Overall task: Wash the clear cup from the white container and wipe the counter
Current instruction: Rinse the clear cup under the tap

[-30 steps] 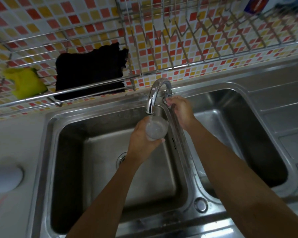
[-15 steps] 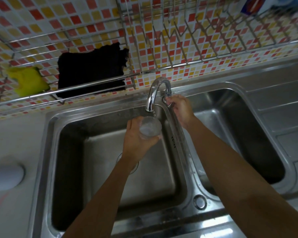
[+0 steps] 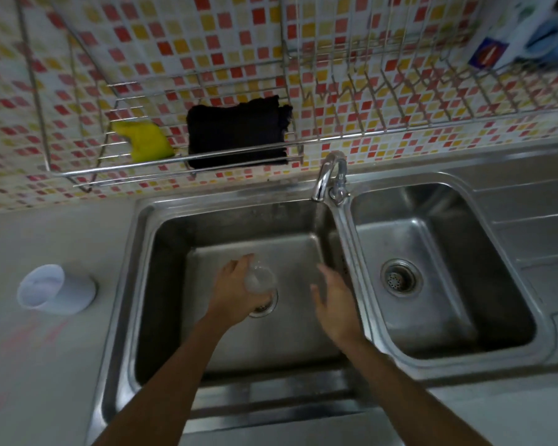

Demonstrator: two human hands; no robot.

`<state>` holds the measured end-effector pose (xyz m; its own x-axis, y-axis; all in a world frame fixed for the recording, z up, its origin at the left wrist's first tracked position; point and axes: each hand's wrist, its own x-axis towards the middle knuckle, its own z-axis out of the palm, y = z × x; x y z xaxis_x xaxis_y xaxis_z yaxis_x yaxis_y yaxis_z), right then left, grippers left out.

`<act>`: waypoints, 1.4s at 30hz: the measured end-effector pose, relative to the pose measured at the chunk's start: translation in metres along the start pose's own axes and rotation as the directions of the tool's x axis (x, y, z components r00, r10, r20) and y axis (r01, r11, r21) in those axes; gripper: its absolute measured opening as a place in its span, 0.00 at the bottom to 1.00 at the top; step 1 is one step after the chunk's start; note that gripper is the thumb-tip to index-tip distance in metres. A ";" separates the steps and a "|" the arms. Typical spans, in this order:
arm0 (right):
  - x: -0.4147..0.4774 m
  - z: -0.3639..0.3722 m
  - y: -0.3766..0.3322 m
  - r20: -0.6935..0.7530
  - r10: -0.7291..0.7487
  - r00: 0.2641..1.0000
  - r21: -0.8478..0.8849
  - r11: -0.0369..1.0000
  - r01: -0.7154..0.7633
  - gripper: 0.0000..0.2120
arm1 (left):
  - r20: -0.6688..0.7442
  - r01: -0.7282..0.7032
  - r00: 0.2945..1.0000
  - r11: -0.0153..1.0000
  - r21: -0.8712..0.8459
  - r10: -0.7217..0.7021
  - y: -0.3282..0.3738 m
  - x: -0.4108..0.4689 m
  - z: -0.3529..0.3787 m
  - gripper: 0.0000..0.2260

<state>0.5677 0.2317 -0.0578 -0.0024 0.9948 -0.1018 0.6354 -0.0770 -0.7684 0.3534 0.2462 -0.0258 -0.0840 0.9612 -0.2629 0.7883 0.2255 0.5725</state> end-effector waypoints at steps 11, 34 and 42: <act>-0.073 0.050 0.022 0.413 0.053 0.909 -0.433 0.889 0.145 0.29 | 0.146 -0.208 0.975 0.910 0.359 0.166 -0.015 -0.046 0.013 0.36; -0.073 0.046 0.014 0.376 -0.036 0.926 -0.416 0.886 0.204 0.26 | 0.031 -0.283 0.895 0.513 0.810 0.445 -0.043 -0.070 0.018 0.42; -0.073 0.045 0.015 0.340 -0.041 0.940 -0.429 0.883 0.193 0.26 | 0.003 -0.292 0.889 0.562 0.774 0.458 -0.060 -0.077 0.015 0.40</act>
<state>0.5425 0.1550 -0.0904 -0.2908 0.9152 -0.2790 0.8912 0.1530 -0.4270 0.3221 0.1565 -0.0514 0.2885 0.9571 0.0260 0.9391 -0.2776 -0.2028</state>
